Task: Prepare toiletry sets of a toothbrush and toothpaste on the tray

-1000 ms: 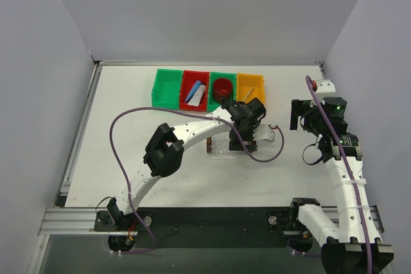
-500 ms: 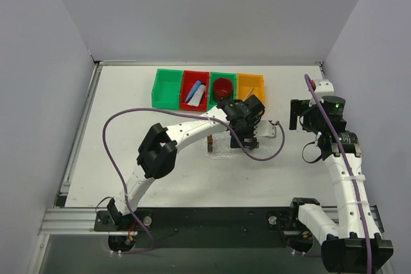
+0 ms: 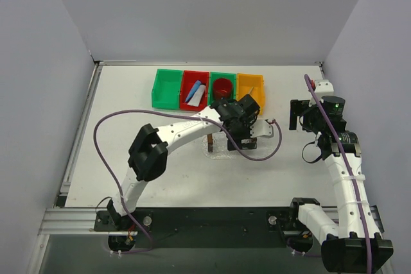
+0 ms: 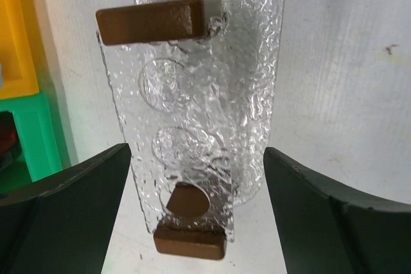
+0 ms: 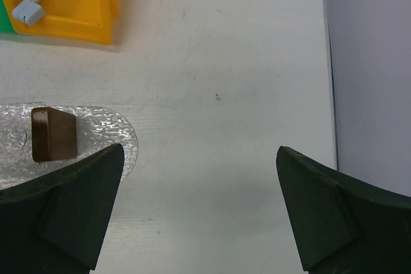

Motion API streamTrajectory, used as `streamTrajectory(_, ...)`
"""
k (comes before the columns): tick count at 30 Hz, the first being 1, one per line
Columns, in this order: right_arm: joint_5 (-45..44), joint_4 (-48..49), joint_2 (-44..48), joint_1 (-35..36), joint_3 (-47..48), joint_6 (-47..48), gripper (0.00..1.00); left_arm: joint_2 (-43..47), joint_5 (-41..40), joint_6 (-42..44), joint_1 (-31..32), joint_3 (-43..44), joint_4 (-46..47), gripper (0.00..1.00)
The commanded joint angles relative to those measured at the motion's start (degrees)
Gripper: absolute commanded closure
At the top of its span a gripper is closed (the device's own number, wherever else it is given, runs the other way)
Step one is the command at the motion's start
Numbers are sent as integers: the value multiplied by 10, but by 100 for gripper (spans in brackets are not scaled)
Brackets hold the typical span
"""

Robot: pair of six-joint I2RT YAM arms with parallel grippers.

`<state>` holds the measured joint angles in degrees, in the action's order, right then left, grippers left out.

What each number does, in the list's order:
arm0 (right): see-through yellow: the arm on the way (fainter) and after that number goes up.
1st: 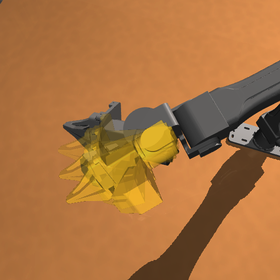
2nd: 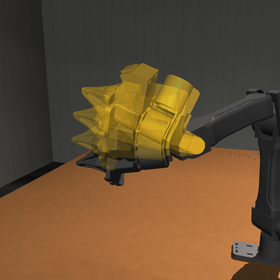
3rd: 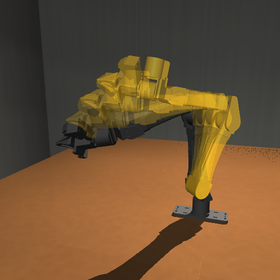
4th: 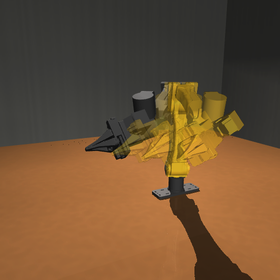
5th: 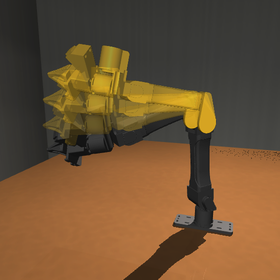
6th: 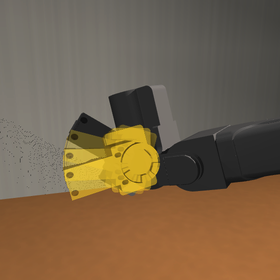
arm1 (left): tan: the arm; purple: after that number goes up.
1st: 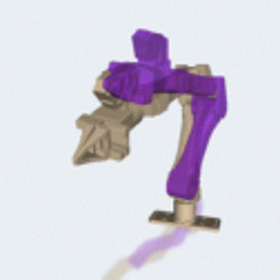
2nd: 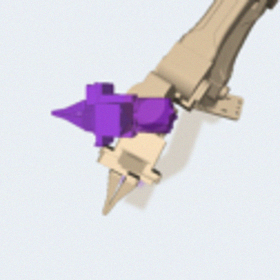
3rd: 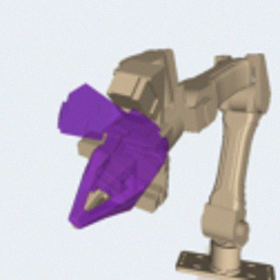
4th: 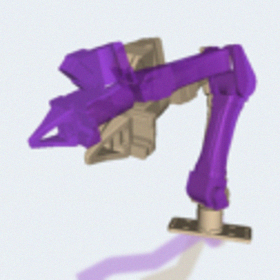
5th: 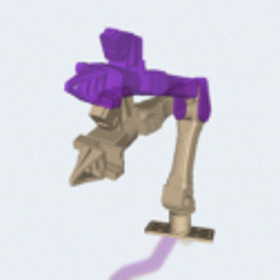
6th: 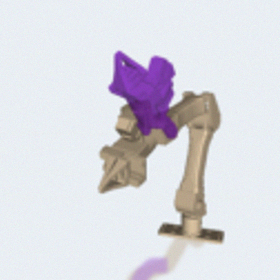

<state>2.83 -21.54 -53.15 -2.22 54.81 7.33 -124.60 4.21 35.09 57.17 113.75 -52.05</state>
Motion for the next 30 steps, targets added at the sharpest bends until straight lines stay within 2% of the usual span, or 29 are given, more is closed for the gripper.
streamTrajectory(1,3,0,-6,-2,10,-5,0,105,27,-39,-7,-50,51,4)
streamTrajectory(10,16,-5,-20,-1,10,-13,0,249,12,-82,-43,-231,154,4)
streamTrajectory(17,15,-6,-35,18,17,-31,3,319,21,-104,-128,-330,199,4)
streamTrajectory(24,-4,-26,-110,41,50,-31,6,325,-22,-121,-164,-404,254,5)
streamTrajectory(30,-27,-12,-170,70,50,-17,8,295,-36,-138,-174,-424,294,5)
